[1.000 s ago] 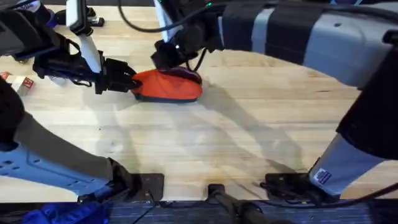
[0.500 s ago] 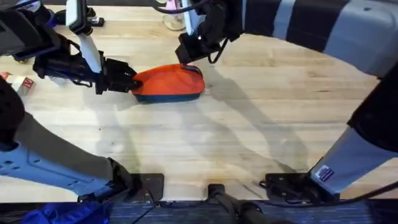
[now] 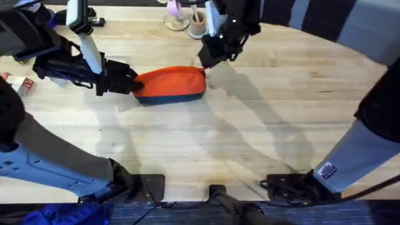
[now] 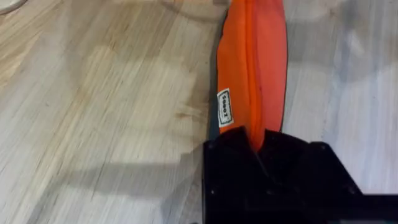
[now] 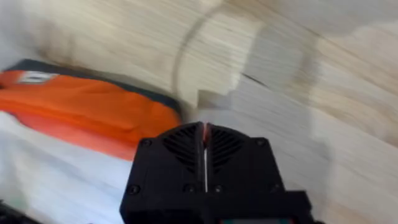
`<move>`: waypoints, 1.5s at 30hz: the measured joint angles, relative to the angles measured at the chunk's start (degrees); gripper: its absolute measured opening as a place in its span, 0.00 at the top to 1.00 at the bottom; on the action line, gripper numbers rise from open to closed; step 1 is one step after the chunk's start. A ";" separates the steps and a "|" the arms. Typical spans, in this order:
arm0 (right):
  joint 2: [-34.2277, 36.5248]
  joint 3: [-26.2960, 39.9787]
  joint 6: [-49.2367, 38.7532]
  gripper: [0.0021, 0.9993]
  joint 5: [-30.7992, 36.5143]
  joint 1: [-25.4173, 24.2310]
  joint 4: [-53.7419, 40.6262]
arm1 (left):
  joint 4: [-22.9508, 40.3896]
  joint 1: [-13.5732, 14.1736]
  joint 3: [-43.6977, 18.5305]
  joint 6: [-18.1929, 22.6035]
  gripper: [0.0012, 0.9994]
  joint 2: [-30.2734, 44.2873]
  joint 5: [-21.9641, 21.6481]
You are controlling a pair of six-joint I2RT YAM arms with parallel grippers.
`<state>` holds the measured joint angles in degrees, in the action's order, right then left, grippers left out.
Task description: Unzip the bag, pick up the pens from the table one at a time and place them inside, then zip the bag closed.
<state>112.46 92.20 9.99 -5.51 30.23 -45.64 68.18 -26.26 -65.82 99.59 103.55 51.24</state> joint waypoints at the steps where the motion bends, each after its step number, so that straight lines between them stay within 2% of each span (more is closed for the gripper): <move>1: 0.00 0.00 -0.12 0.97 0.49 -0.56 -0.70 | 0.00 0.00 0.00 0.00 0.96 0.00 -0.09; 7: 0.00 0.00 -0.36 0.97 3.30 -3.96 -4.71 | -0.07 -0.02 0.00 0.02 0.96 0.00 -0.48; 22: -0.13 -0.28 -0.85 0.97 4.28 -4.93 -3.48 | -0.04 -0.02 0.02 0.02 0.96 0.00 -0.70; 30: -7.36 -0.90 -0.81 0.96 4.42 -5.02 -3.69 | -0.04 -0.02 0.02 0.01 0.96 0.00 -0.70; 31: -8.63 -0.88 -0.78 0.91 4.39 -5.02 -3.70 | -0.04 -0.02 0.02 0.02 0.96 0.00 -0.70; 32: -9.88 -0.87 -0.90 0.78 4.19 -5.02 -3.75 | -0.04 -0.02 0.02 0.02 0.96 0.00 -0.70; 37: -13.88 -0.87 -1.00 0.06 0.51 -5.02 -3.92 | -0.04 -0.02 0.02 0.02 0.96 0.00 -0.70; 39: -14.42 -0.87 -1.04 0.01 -0.79 -5.02 -3.94 | -0.04 -0.02 0.02 0.02 0.96 0.00 -0.70; 42: -14.47 -0.90 -1.05 0.00 -1.88 -5.02 -4.03 | -0.06 -0.02 0.02 0.04 0.93 0.00 -0.72; 44: -14.47 -0.89 -1.04 0.00 -2.29 -5.02 -4.12 | 0.02 -0.10 0.01 0.02 0.69 0.00 -0.69; 45: -14.47 -0.90 -1.04 0.00 -2.41 -5.02 -4.09 | 0.01 -0.13 0.02 -0.06 0.54 0.00 -0.70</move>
<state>98.00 91.31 8.95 -7.92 25.21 -49.73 68.19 -26.39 -65.80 99.53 103.55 50.54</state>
